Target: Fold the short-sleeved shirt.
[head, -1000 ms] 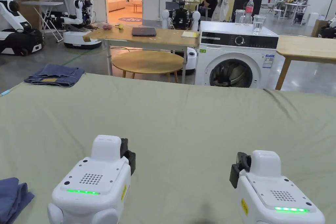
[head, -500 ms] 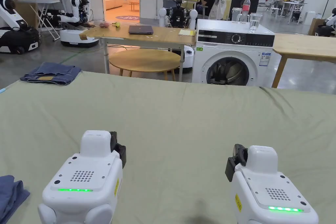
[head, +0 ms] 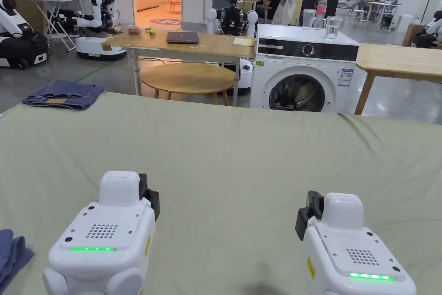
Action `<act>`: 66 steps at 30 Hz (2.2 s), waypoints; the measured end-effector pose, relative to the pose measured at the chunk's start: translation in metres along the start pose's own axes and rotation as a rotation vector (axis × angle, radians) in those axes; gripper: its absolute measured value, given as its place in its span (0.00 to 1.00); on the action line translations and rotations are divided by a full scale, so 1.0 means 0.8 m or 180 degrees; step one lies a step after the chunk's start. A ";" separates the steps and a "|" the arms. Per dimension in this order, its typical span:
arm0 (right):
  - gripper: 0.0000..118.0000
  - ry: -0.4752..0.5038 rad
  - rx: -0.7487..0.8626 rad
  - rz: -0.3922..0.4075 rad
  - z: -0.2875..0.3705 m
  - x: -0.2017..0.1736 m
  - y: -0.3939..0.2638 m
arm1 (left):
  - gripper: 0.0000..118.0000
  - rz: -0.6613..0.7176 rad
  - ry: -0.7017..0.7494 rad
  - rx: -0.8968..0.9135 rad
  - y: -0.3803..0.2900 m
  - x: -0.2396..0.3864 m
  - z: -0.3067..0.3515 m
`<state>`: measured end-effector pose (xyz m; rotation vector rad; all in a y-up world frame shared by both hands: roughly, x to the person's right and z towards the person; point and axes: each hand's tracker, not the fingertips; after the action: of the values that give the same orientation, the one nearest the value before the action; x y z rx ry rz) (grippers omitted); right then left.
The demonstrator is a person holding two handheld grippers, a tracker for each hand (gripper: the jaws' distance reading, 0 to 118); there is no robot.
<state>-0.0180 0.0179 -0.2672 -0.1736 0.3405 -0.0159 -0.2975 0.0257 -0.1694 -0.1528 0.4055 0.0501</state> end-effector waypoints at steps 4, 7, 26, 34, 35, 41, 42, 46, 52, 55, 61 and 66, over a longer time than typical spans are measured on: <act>0.13 -0.0036 -0.0027 0.0050 -0.001 0.001 0.003 | 0.24 0.0046 -0.0077 -0.0061 0.005 -0.002 -0.004; 0.55 -0.0041 -0.0075 0.0081 -0.005 0.001 0.003 | 0.47 0.0102 -0.0115 -0.0106 0.011 -0.001 -0.006; 0.85 -0.0124 -0.0038 -0.0063 -0.011 0.010 0.006 | 0.67 0.0133 -0.0110 0.0046 0.015 -0.009 -0.010; 0.85 -0.0244 -0.0013 -0.0103 -0.015 0.012 0.014 | 0.67 0.0484 -0.0284 0.0175 0.013 -0.026 -0.011; 0.85 -0.0295 0.0000 -0.0091 -0.016 0.012 0.014 | 0.67 0.0500 -0.0335 0.0159 0.013 -0.027 -0.013; 0.85 -0.0451 -0.0023 -0.0050 -0.018 0.011 0.019 | 0.67 0.0316 -0.0241 0.0397 0.008 -0.018 -0.012; 0.85 -0.0377 -0.0014 -0.0070 -0.017 0.012 0.019 | 0.67 0.0229 -0.0224 0.0428 0.008 -0.015 -0.011; 0.85 -0.0318 -0.0103 -0.0276 -0.020 0.015 0.026 | 0.67 -0.0051 -0.0202 0.0267 0.013 -0.003 -0.012; 0.85 -0.0399 -0.0195 -0.0412 -0.024 0.017 0.032 | 0.67 -0.0117 -0.0135 0.0202 0.013 0.000 -0.014; 0.85 -0.0285 -0.0214 -0.0521 -0.022 0.022 0.034 | 0.67 -0.0051 -0.0120 0.0142 0.014 -0.004 -0.015; 0.85 -0.0322 -0.0266 -0.0587 -0.024 0.020 0.039 | 0.67 0.0121 -0.0123 0.0061 0.016 -0.013 -0.016; 0.85 -0.0237 -0.0288 -0.0608 -0.025 0.018 0.040 | 0.67 0.0129 -0.0129 0.0024 0.015 -0.016 -0.018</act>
<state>-0.0115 0.0453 -0.2958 -0.2951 0.2495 -0.1827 -0.3158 0.0351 -0.1789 -0.1360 0.3684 0.0914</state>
